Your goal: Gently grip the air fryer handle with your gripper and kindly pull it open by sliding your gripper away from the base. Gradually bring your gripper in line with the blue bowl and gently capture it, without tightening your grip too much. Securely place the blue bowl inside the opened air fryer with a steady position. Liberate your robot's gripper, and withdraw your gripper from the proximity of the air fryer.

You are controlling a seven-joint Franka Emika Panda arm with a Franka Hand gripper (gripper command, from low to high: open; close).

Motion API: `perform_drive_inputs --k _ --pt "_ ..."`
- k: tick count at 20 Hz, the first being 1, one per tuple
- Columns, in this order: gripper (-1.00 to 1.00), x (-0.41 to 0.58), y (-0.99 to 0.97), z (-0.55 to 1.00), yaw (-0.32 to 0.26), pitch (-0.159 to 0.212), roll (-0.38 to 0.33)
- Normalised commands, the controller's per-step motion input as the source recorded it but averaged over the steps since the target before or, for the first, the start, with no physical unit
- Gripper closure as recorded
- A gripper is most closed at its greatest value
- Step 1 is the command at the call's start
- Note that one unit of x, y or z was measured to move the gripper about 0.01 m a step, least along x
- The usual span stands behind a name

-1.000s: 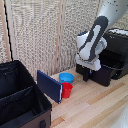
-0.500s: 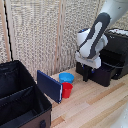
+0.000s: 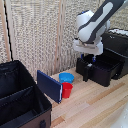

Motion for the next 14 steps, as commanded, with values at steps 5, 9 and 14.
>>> perform_drive_inputs --k 5,9,14 --pt "-1.0 0.124 0.2 0.02 0.091 0.031 0.306" --pt "-1.0 0.101 0.03 -0.18 0.09 0.004 0.296" --pt "-1.0 0.009 -0.02 -0.38 0.094 0.043 0.214"
